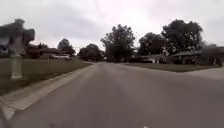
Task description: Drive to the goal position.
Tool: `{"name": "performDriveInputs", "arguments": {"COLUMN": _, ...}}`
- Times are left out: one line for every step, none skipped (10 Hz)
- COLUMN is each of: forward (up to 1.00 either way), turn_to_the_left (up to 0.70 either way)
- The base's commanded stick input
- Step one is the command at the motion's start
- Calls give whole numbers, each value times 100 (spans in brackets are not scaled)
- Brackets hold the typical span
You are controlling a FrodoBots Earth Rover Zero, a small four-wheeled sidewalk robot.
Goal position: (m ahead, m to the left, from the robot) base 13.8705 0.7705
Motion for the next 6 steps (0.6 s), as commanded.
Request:
{"name": "performDriveInputs", "arguments": {"forward": 70, "turn_to_the_left": 0}}
{"name": "performDriveInputs", "arguments": {"forward": 70, "turn_to_the_left": 0}}
{"name": "performDriveInputs", "arguments": {"forward": 70, "turn_to_the_left": 0}}
{"name": "performDriveInputs", "arguments": {"forward": 70, "turn_to_the_left": 0}}
{"name": "performDriveInputs", "arguments": {"forward": 70, "turn_to_the_left": 12}}
{"name": "performDriveInputs", "arguments": {"forward": 70, "turn_to_the_left": 30}}
